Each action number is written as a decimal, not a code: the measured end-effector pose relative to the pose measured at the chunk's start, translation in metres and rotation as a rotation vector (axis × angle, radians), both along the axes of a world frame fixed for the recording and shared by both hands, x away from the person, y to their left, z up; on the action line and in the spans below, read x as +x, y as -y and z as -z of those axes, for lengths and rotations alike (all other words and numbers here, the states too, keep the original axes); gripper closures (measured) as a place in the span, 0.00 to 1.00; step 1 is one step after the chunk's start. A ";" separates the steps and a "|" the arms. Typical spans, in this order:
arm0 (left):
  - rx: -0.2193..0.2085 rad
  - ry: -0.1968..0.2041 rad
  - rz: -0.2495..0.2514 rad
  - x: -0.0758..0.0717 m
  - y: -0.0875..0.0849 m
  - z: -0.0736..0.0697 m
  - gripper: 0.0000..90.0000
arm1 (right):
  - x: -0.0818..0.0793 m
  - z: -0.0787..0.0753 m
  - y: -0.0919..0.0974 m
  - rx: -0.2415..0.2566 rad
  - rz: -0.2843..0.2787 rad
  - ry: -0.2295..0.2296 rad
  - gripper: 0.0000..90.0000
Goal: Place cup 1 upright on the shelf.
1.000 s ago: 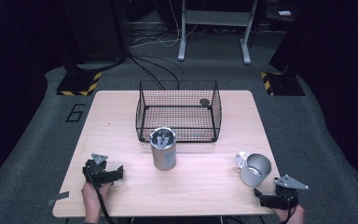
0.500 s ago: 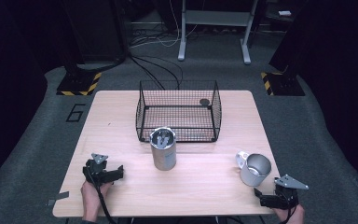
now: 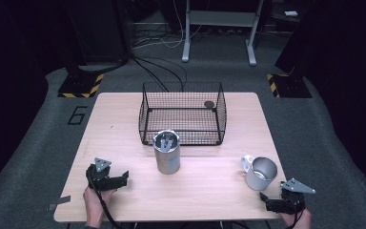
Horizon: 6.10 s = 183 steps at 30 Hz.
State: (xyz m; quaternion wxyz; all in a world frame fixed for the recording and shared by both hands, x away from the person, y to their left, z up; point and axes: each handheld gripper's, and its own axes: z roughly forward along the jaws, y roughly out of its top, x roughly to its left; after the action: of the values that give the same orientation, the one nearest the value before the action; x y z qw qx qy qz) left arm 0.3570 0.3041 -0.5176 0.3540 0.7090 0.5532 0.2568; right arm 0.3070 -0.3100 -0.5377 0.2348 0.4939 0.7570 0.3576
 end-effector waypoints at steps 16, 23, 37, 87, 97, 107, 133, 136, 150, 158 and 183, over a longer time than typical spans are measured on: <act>-0.047 0.052 0.173 -0.012 0.032 -0.041 0.00 | 0.000 0.000 0.000 -0.001 -0.002 -0.003 0.00; -0.081 0.085 0.249 -0.011 0.048 -0.055 0.00 | 0.000 0.000 0.000 -0.001 0.001 -0.002 0.00; -0.103 0.179 0.390 0.000 0.081 -0.087 0.00 | 0.000 0.000 0.000 -0.001 0.000 -0.002 0.00; -0.125 0.241 0.437 0.048 0.136 -0.092 0.04 | 0.000 0.000 0.000 0.003 0.004 0.007 0.00; -0.115 0.235 0.449 0.048 0.136 -0.093 0.04 | 0.000 0.000 0.000 0.003 0.007 0.003 0.00; -0.116 0.235 0.494 0.047 0.138 -0.094 0.04 | 0.000 0.001 0.000 0.006 0.007 0.007 0.00; -0.132 0.263 0.528 0.040 0.125 -0.118 0.04 | 0.000 0.001 0.000 0.007 0.007 0.008 0.00; -0.133 0.267 0.526 0.040 0.123 -0.122 0.04 | 0.000 0.001 0.000 0.006 0.005 0.008 0.00; -0.140 0.285 0.522 0.045 0.113 -0.143 0.04 | 0.000 0.001 0.000 0.008 0.009 0.009 0.00; -0.148 0.298 0.517 0.049 0.104 -0.154 0.04 | 0.000 0.001 0.000 0.004 0.005 0.010 0.00; -0.155 0.332 0.535 0.054 0.099 -0.195 0.04 | 0.000 0.001 0.001 0.004 0.006 0.010 0.00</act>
State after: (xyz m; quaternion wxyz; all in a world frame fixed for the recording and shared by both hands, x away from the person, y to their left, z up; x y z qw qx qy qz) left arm 0.4106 0.2048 -0.3228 0.5473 0.7487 0.2996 0.2238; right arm 0.3072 -0.3106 -0.5383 0.2388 0.4946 0.7537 0.3609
